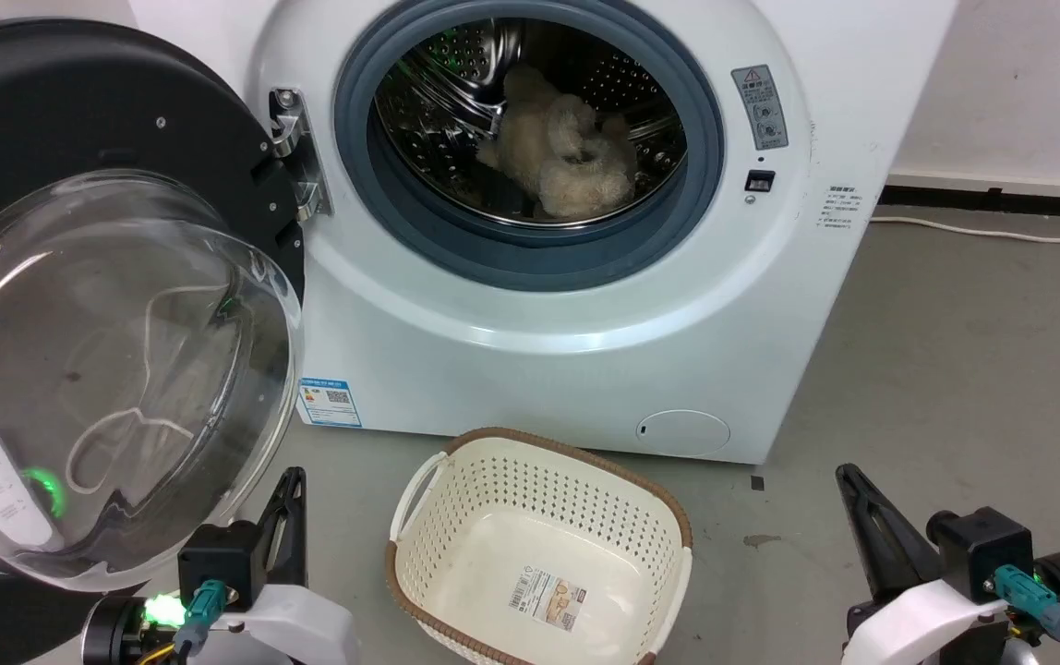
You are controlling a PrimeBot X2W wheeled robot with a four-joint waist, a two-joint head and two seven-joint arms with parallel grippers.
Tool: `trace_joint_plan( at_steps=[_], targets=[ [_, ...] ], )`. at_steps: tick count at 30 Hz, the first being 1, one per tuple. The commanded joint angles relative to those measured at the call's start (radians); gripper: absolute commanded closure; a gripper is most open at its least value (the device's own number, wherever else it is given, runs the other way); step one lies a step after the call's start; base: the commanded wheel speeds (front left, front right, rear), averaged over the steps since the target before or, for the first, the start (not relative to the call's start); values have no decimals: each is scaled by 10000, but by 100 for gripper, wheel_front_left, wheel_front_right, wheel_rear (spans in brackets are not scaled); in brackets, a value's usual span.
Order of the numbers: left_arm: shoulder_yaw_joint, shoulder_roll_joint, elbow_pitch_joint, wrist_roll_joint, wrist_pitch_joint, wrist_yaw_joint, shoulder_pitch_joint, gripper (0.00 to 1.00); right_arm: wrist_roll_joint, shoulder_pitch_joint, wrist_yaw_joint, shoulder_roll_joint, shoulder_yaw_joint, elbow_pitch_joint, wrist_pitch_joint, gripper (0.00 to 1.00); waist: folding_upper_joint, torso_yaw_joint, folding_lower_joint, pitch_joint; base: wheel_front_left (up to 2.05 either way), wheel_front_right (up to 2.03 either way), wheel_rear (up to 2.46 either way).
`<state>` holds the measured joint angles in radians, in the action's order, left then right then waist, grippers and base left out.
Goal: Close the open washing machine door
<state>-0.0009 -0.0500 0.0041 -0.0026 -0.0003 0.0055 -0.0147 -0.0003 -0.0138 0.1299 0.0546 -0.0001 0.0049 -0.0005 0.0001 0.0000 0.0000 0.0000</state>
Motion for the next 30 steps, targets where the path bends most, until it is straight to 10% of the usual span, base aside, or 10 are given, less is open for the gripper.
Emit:
trace_joint_plan(
  at_steps=[1, 23, 24, 30],
  targets=[
    [9, -3, -41, 26, 3, -55, 147, 100, 3, 138, 8, -43, 1, -49, 5, 100, -1, 0, 0, 0, 0, 0, 0],
    [9, -3, -41, 26, 3, -55, 147, 100, 3, 138, 8, -43, 1, -49, 5, 100, -1, 0, 0, 0, 0, 0, 0],
    [1, 0, 0, 0, -2, -1, 0, 0, 2, 0, 0, 0, 4, 0, -1, 0, -1, 0, 0, 0, 0, 0, 0],
    [-113, -3, 49, 30, -115, 1, 37, 0, 106, -32, 0, 14, -58, 21, -111, 0, -1, 17, 0, -4, 0, 0, 0]
  ],
)
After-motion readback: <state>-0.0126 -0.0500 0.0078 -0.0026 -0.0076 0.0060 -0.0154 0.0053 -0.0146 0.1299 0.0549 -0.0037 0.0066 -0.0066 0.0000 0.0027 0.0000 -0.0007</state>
